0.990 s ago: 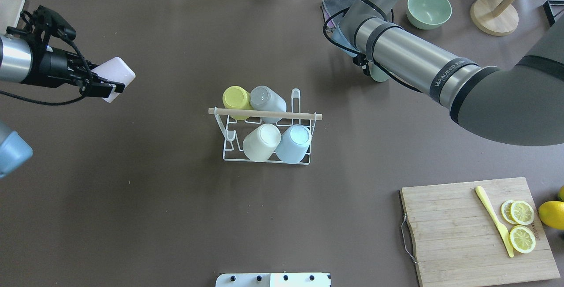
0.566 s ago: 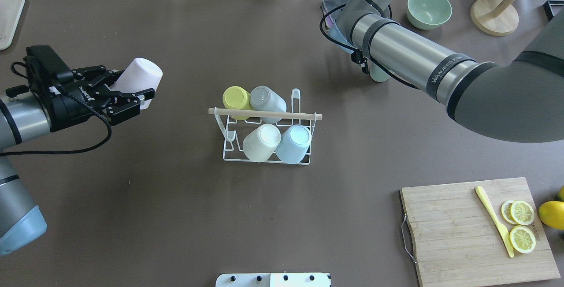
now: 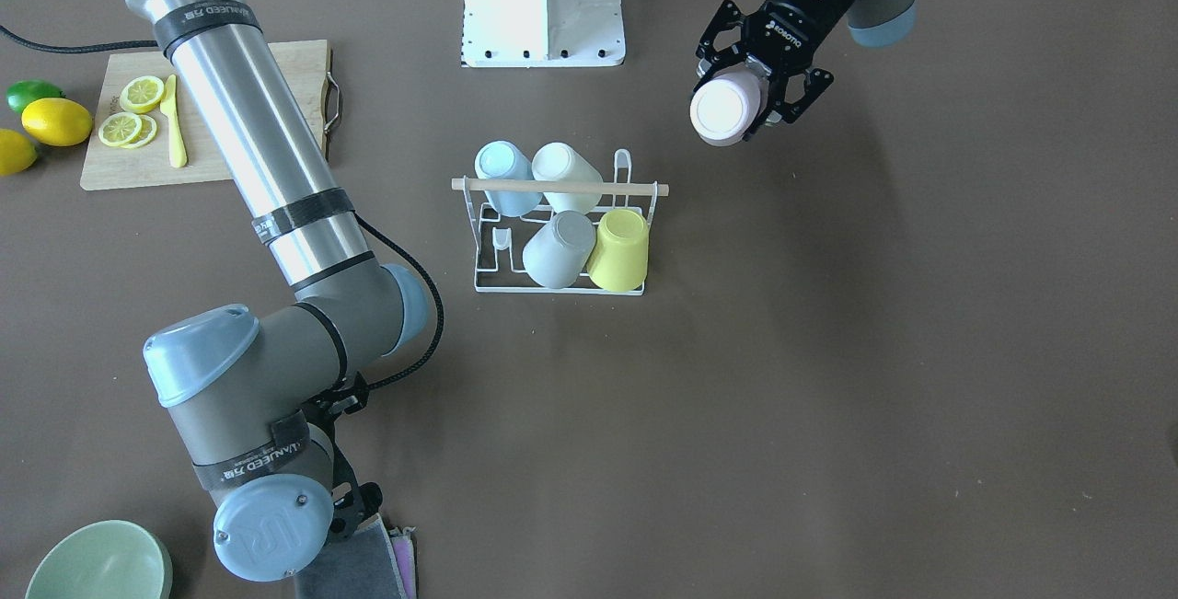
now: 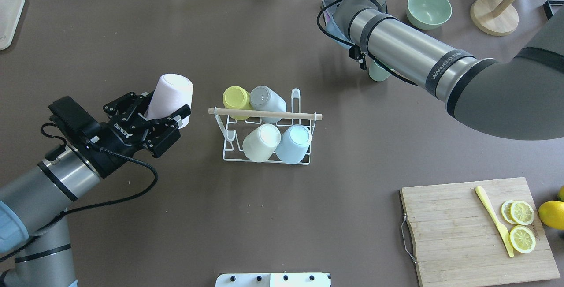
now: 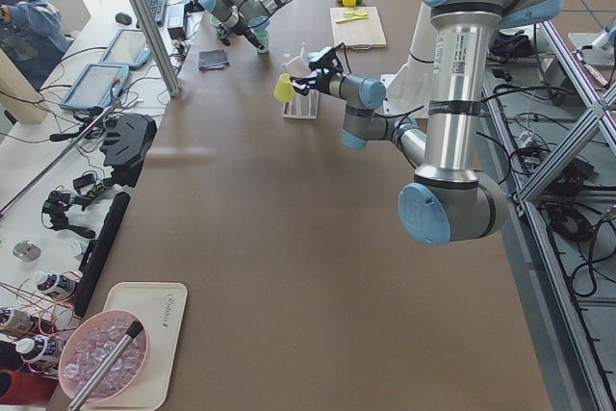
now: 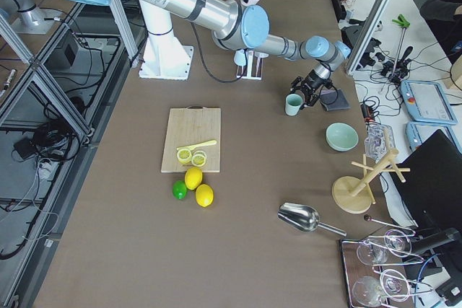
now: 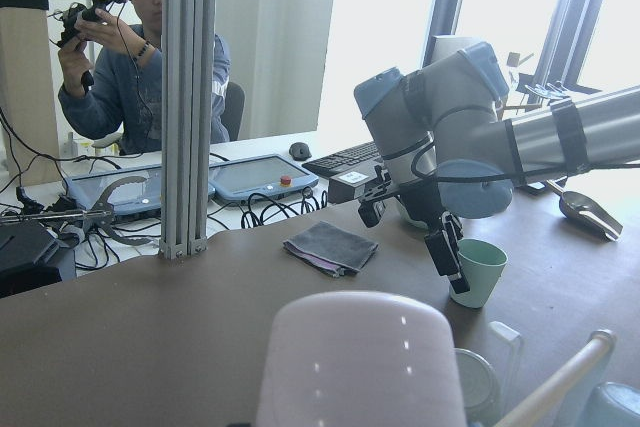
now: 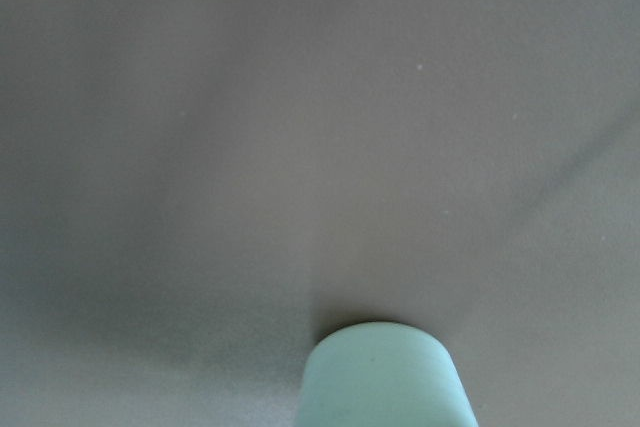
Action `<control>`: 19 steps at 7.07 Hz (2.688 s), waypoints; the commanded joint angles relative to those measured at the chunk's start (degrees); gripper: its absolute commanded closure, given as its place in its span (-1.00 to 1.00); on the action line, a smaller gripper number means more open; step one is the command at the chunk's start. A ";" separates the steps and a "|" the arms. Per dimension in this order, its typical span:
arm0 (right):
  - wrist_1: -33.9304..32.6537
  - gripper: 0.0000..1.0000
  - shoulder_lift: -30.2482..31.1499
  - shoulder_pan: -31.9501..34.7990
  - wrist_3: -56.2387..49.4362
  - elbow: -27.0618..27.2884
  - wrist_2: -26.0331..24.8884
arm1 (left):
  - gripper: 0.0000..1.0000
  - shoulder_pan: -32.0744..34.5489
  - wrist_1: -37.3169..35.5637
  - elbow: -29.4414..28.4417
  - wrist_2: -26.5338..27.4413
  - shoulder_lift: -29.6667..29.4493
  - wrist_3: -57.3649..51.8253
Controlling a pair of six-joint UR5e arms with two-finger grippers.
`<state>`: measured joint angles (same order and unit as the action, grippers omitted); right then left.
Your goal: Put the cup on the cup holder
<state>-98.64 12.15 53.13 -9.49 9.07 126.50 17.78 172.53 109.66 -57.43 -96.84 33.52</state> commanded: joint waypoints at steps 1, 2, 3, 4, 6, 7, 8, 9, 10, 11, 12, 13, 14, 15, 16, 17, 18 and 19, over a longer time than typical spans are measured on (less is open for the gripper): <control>0.38 -1.00 0.16 0.05 -0.44 0.24 -1.42 | 0.25 -3.89 0.26 -3.46 7.06 -6.29 -2.23; 0.73 -1.00 0.50 0.05 -0.26 0.25 -1.87 | 0.25 -3.98 0.35 -6.79 11.07 -10.26 -1.97; 1.51 -1.00 0.59 0.05 -0.26 0.25 -2.13 | 0.25 -4.42 0.26 -7.69 11.20 -10.90 -1.97; 1.61 -1.00 0.60 0.05 -0.26 0.25 -2.22 | 0.26 -6.94 0.26 -8.75 11.55 -11.61 -1.88; 2.58 -1.00 0.51 0.05 0.09 0.25 -2.31 | 0.26 -7.50 0.44 -9.64 12.77 -11.97 -1.62; 2.58 -1.00 0.51 0.05 0.09 0.16 -2.31 | 0.26 -7.41 0.44 -9.64 12.78 -12.05 -1.62; 2.58 -1.00 0.51 0.05 0.09 0.16 -2.31 | 0.26 -7.50 0.52 -10.68 12.78 -12.92 -1.53; 2.58 -1.00 0.51 -0.04 0.09 0.16 -2.40 | 0.26 -7.50 0.61 -11.39 12.78 -13.72 -1.27; 2.84 -1.00 0.51 -0.47 0.18 0.07 -2.75 | 0.26 -7.41 0.61 -11.74 12.78 -14.25 -0.92; 2.67 -1.00 0.51 -0.65 0.26 -0.45 -2.66 | 0.26 -7.15 0.87 -12.01 12.78 -14.25 -0.83; 2.32 -1.00 0.51 -0.66 0.09 -0.81 -2.57 | 0.26 -6.01 1.66 -12.36 12.78 -14.16 -0.83; 2.14 -1.00 0.51 -0.92 -0.26 -1.16 -2.57 | 0.27 -4.70 1.75 -13.75 12.78 -14.25 0.56; 2.05 -1.00 0.51 -1.09 0.00 -1.51 -2.57 | 0.27 -3.99 1.67 -15.42 12.78 -14.69 3.45; 1.18 -1.00 0.51 -1.18 0.09 -1.60 -2.57 | 0.27 -3.89 1.58 -17.00 12.70 -16.08 3.57; -0.05 -0.92 0.25 -1.18 -0.43 -1.60 -2.57 | 0.27 -3.98 1.58 -17.72 12.61 -16.53 3.74; -0.76 -0.11 -0.02 -1.10 -0.52 -1.60 -2.66 | 0.27 -3.98 1.58 -18.33 12.43 -16.97 4.18; -1.20 0.75 -0.19 -1.09 -0.61 -1.60 -2.66 | 0.27 -3.98 1.58 -18.60 12.43 -17.24 4.53; -2.25 1.00 -0.72 -1.01 -1.05 -1.60 -2.66 | 0.27 -4.07 1.58 -19.12 12.52 -17.24 5.06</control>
<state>-99.79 11.93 52.05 -10.15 7.48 123.85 13.79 174.11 91.14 -44.96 -113.91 37.99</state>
